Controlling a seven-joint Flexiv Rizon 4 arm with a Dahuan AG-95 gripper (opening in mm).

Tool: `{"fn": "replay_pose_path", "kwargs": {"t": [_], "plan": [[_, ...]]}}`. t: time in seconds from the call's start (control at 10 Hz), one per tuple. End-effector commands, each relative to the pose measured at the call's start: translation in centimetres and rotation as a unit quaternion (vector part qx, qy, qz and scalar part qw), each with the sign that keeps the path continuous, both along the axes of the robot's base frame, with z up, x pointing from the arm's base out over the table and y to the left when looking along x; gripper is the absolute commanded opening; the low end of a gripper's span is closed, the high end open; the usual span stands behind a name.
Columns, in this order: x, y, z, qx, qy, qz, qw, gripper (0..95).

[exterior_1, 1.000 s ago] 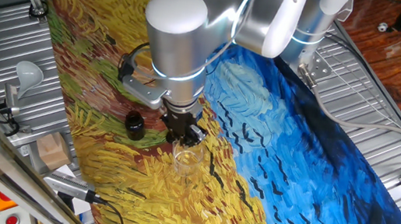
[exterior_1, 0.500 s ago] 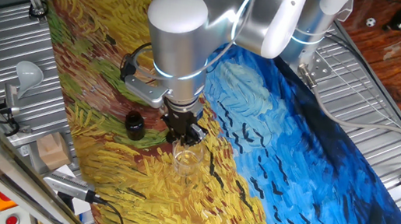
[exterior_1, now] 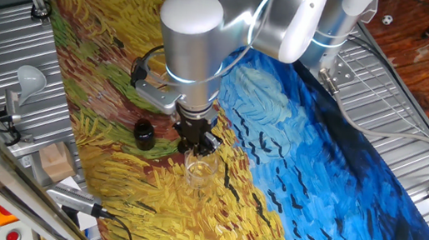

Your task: Transfer liquid using a dropper

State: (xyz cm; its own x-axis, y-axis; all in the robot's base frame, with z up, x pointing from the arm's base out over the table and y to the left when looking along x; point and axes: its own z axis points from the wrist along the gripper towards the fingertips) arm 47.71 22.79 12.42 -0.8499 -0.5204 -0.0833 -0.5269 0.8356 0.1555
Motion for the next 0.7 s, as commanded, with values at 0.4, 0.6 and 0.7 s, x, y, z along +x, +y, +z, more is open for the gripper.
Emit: {"fn": "replay_pose_path", "kwargs": {"t": [0.4, 0.6, 0.7], "plan": [[0.21, -0.32, -0.8, 0.0, -0.006, 0.007, 1.0, 0.0], [0.32, -0.44, -1.23, 0.001, -0.008, 0.009, 0.9999, 0.0], [0.34, -0.44, -1.29, 0.0, -0.008, 0.009, 0.9999, 0.0]]}}
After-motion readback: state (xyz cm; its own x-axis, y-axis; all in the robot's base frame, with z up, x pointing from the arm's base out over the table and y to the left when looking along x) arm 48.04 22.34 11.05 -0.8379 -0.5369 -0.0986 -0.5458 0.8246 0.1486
